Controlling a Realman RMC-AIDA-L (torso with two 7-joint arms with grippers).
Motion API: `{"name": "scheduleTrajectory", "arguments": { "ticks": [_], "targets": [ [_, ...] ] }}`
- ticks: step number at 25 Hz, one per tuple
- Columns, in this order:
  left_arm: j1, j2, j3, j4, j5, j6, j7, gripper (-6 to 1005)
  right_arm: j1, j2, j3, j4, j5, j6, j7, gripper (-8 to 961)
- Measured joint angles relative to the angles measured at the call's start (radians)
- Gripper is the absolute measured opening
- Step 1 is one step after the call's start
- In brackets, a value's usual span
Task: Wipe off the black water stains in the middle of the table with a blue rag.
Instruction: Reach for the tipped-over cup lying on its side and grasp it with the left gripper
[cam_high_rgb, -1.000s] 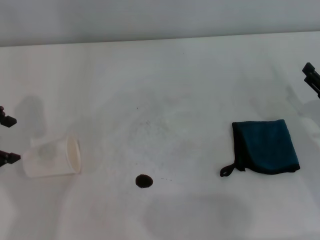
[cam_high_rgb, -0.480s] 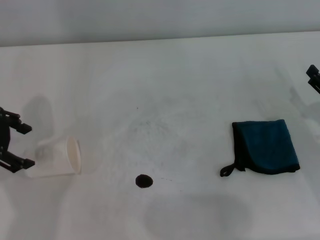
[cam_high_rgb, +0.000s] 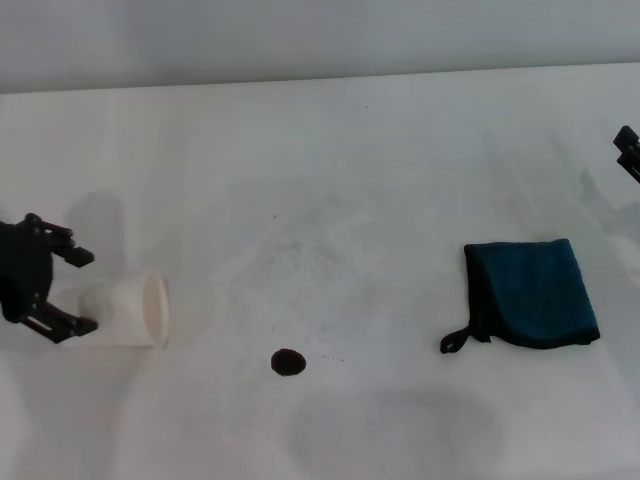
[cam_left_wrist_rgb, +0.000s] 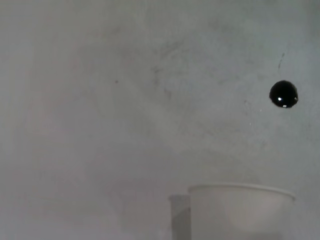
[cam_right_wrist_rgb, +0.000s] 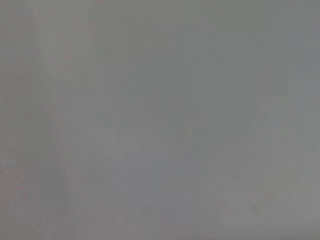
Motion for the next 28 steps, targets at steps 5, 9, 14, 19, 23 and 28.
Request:
{"name": "scheduleTrajectory", "arguments": {
  "ticks": [5, 9, 14, 19, 23, 28],
  "targets": [
    [-0.005, 0.001, 0.000, 0.035, -0.002, -0.014, -0.002, 883, -0.001, 0.000, 0.000, 0.000, 0.001, -0.001, 0.001, 828],
    [-0.005, 0.001, 0.000, 0.050, -0.009, -0.015, -0.003, 882, -0.001, 0.000, 0.000, 0.000, 0.002, -0.002, -0.001, 829],
    [-0.005, -0.001, 0.000, 0.093, -0.008, -0.032, -0.011, 883, 0.000, 0.000, 0.000, -0.006, 0.002, -0.002, -0.003, 828],
    [-0.007, 0.001, 0.000, 0.120, 0.001, -0.056, -0.028, 880, -0.001, 0.000, 0.000, -0.012, 0.002, -0.002, -0.002, 828],
    [-0.005, 0.001, 0.000, 0.124, 0.004, -0.079, -0.035, 876, -0.002, 0.000, 0.000, -0.012, 0.002, -0.002, -0.002, 828],
    [0.001, 0.001, 0.000, 0.156, 0.007, -0.106, -0.058, 875, -0.002, -0.001, 0.000, -0.014, 0.002, -0.003, -0.004, 829]
  ]
}}
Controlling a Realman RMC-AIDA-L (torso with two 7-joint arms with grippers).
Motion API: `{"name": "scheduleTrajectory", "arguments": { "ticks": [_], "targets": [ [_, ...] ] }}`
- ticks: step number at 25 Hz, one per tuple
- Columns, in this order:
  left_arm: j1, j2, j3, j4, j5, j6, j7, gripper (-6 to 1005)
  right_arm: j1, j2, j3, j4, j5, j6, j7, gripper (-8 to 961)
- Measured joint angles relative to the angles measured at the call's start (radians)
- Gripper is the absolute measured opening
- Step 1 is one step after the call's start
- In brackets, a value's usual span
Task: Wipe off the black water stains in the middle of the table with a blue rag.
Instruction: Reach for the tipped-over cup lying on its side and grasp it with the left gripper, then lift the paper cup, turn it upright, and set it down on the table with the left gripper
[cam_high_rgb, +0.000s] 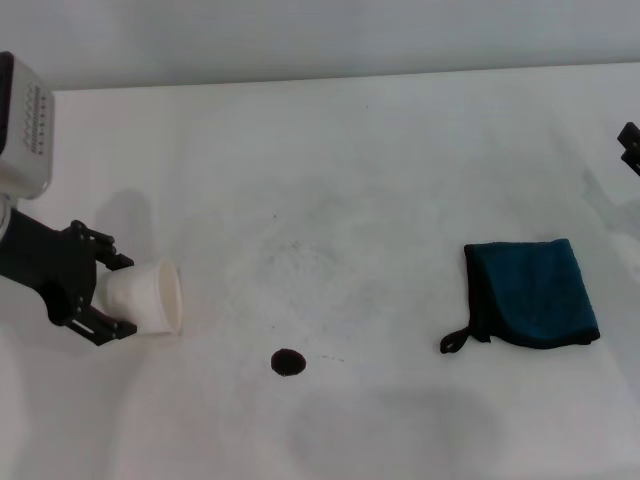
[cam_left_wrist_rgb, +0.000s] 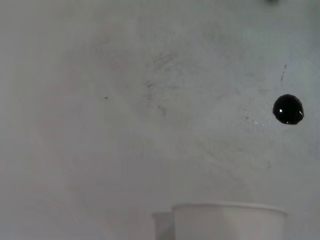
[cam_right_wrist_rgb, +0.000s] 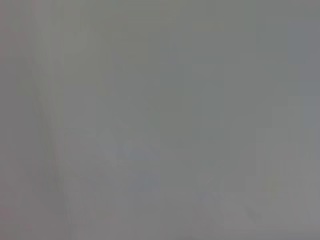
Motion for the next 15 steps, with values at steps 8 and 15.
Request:
{"name": "scheduleTrajectory", "arguments": {
  "ticks": [8, 15],
  "targets": [
    [0.005, 0.001, 0.000, 0.019, 0.001, -0.014, -0.013, 820, 0.000, -0.001, 0.000, -0.013, 0.000, -0.001, 0.001, 829],
    [-0.002, 0.002, -0.001, 0.020, -0.028, -0.007, -0.044, 731, 0.001, -0.001, 0.000, -0.015, 0.000, -0.009, 0.000, 827]
  ]
}}
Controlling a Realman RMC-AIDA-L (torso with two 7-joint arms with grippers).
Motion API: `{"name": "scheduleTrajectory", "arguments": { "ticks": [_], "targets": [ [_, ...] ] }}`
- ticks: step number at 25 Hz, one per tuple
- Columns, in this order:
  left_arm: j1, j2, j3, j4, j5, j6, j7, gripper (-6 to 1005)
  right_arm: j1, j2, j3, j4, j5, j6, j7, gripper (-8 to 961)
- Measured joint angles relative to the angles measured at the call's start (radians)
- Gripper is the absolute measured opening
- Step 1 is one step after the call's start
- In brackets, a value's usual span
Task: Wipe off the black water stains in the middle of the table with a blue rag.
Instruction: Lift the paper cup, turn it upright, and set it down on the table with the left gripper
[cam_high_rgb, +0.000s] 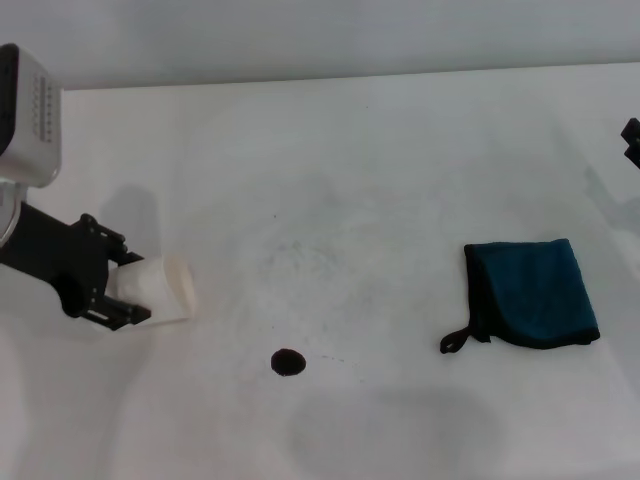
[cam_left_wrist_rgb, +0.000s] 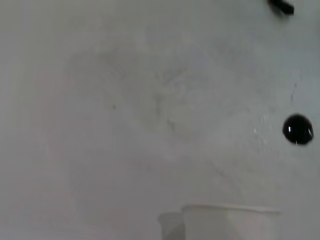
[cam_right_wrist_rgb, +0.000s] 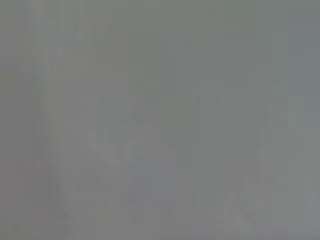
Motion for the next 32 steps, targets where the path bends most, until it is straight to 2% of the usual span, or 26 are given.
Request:
{"name": "scheduleTrajectory", "arguments": {
  "ticks": [7, 14, 28, 32],
  "targets": [
    [0.010, 0.001, 0.000, 0.000, -0.127, 0.037, -0.008, 669, 0.001, 0.000, 0.000, -0.010, 0.000, -0.001, 0.000, 826],
    [0.059, -0.001, 0.000, 0.000, -0.286, 0.049, -0.009, 613, 0.004, 0.000, 0.000, -0.020, -0.007, -0.001, -0.001, 825],
    [0.255, -0.003, 0.000, 0.004, -0.595, 0.071, 0.103, 592, 0.012, -0.002, -0.010, -0.036, -0.013, -0.004, -0.002, 822],
    [0.311, -0.003, 0.000, 0.048, -0.648, 0.063, 0.160, 592, 0.016, -0.001, -0.012, -0.037, -0.014, -0.008, -0.002, 821]
  ]
}}
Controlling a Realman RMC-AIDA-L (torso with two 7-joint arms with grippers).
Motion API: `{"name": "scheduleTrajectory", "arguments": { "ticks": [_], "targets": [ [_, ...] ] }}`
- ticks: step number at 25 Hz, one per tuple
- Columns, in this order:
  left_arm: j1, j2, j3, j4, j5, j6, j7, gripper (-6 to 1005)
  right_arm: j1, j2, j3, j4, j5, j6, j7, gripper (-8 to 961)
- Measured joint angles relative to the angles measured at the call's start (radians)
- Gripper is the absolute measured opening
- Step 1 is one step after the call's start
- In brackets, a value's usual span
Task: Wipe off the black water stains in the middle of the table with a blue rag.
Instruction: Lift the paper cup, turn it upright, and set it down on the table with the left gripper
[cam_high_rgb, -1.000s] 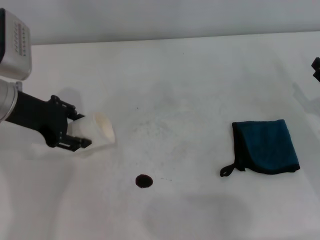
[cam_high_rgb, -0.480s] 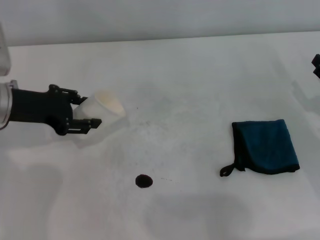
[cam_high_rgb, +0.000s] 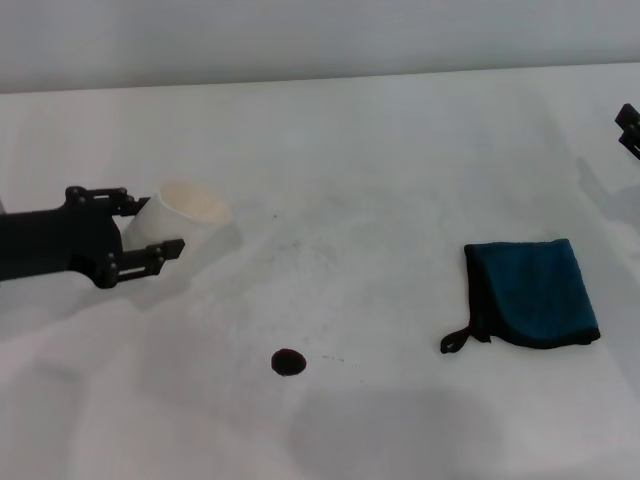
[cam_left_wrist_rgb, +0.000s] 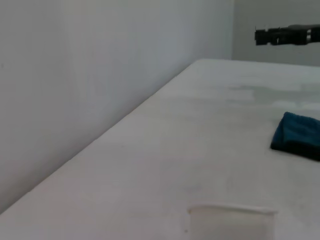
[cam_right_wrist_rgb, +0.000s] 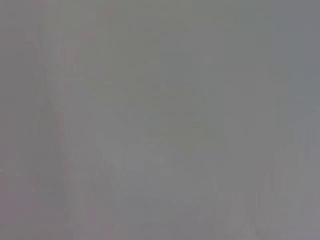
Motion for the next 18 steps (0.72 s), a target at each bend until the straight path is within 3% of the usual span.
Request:
{"name": "scheduleTrajectory", "arguments": {
  "ticks": [11, 18],
  "targets": [
    [0.150, 0.005, 0.000, 0.162, -0.204, -0.053, 0.182, 591, 0.000, 0.001, 0.001, 0.000, 0.000, -0.021, -0.001, 819],
    [0.209, 0.005, -0.002, 0.259, -0.279, -0.121, 0.261, 591, 0.000, 0.001, 0.008, 0.000, 0.001, -0.041, -0.003, 818]
  ]
}}
